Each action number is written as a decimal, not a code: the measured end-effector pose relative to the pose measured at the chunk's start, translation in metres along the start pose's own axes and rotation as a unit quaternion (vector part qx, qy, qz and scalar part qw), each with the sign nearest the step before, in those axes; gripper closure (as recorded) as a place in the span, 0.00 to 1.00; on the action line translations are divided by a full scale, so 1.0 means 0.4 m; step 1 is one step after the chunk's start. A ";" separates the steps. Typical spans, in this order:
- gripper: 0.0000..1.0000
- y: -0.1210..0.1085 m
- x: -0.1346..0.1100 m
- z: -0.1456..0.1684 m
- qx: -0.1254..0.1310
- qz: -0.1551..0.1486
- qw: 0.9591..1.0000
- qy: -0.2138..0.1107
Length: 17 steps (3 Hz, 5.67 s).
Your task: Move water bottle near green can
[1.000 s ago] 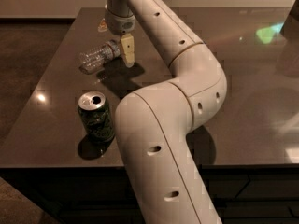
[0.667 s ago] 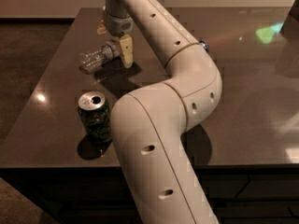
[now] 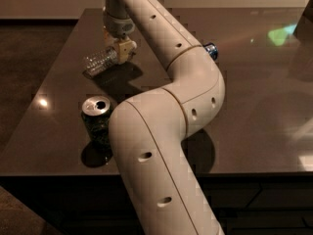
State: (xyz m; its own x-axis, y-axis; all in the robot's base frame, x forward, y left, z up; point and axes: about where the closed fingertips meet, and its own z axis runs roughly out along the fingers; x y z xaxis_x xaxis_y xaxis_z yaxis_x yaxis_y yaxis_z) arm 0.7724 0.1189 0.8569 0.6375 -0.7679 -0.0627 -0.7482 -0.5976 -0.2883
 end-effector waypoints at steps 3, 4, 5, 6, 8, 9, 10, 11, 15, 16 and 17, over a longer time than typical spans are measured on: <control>1.00 0.045 -0.009 -0.160 0.004 -0.026 0.999 0.044; 1.00 0.132 -0.031 -0.209 -0.012 -0.032 0.997 0.065; 1.00 0.234 -0.053 -0.161 -0.051 -0.035 0.996 0.069; 1.00 0.229 -0.053 -0.162 -0.047 -0.034 0.996 0.069; 1.00 0.284 -0.091 -0.184 -0.047 -0.021 0.996 0.076; 1.00 0.332 -0.129 -0.192 -0.056 -0.021 0.995 0.075; 1.00 0.368 -0.155 -0.188 -0.073 -0.025 0.995 0.068; 1.00 0.405 -0.188 -0.180 -0.092 -0.031 0.994 0.049; 0.30 0.472 -0.237 -0.131 -0.123 -0.025 0.992 0.000; 0.05 0.479 -0.241 -0.124 -0.123 -0.024 0.992 -0.007; 0.00 0.476 -0.242 -0.122 -0.120 -0.025 0.992 -0.007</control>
Offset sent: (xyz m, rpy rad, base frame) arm -0.0405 -0.0395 0.0526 -0.0548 0.0014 -0.0073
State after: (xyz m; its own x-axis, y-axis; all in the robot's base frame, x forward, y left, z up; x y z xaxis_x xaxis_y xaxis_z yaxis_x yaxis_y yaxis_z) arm 0.5594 0.0684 0.8549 0.6755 -0.7341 -0.0686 -0.7373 -0.6732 -0.0563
